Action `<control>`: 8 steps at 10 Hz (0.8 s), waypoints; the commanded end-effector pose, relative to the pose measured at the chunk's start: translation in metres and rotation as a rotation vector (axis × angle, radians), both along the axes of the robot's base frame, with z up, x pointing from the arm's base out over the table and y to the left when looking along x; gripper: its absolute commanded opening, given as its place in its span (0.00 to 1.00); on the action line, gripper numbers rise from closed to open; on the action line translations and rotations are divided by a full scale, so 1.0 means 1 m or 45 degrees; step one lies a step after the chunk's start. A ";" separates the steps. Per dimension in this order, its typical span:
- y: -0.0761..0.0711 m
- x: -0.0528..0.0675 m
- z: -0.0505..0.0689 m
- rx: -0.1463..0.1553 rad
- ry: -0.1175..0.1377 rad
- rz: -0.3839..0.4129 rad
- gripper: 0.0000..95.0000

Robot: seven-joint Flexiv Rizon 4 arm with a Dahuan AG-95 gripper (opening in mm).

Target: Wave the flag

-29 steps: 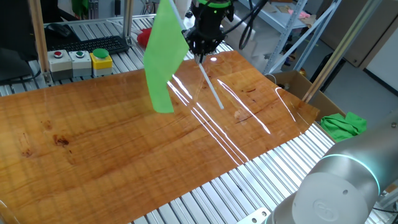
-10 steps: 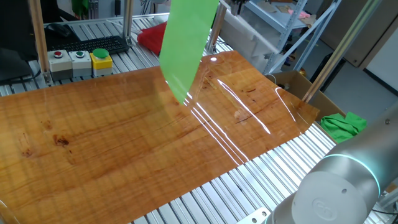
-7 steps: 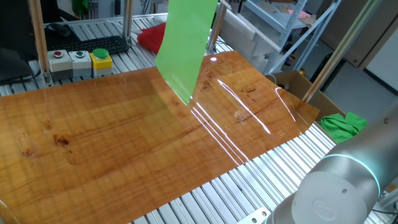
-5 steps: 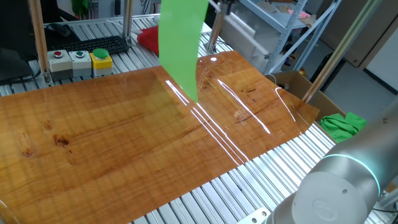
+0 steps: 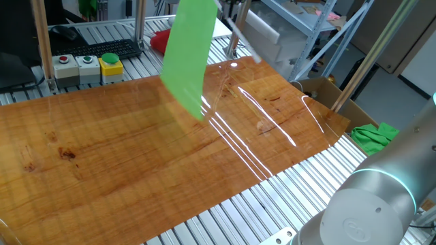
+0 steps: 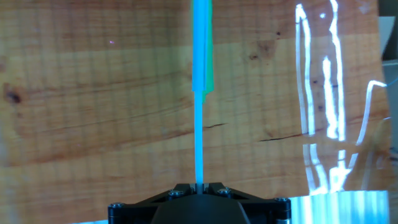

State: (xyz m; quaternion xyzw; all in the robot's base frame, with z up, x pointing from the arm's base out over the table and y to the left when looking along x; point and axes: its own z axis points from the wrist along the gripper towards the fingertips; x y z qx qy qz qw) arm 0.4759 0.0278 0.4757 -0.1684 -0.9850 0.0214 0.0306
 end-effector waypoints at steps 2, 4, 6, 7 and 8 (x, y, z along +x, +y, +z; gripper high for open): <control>-0.012 0.008 -0.003 -0.183 0.035 0.221 0.00; -0.034 0.014 -0.004 -0.188 0.039 0.287 0.00; -0.053 0.015 -0.005 -0.209 0.043 0.359 0.00; -0.061 0.015 -0.005 -0.214 0.044 0.385 0.00; -0.067 0.015 -0.005 -0.215 0.044 0.399 0.00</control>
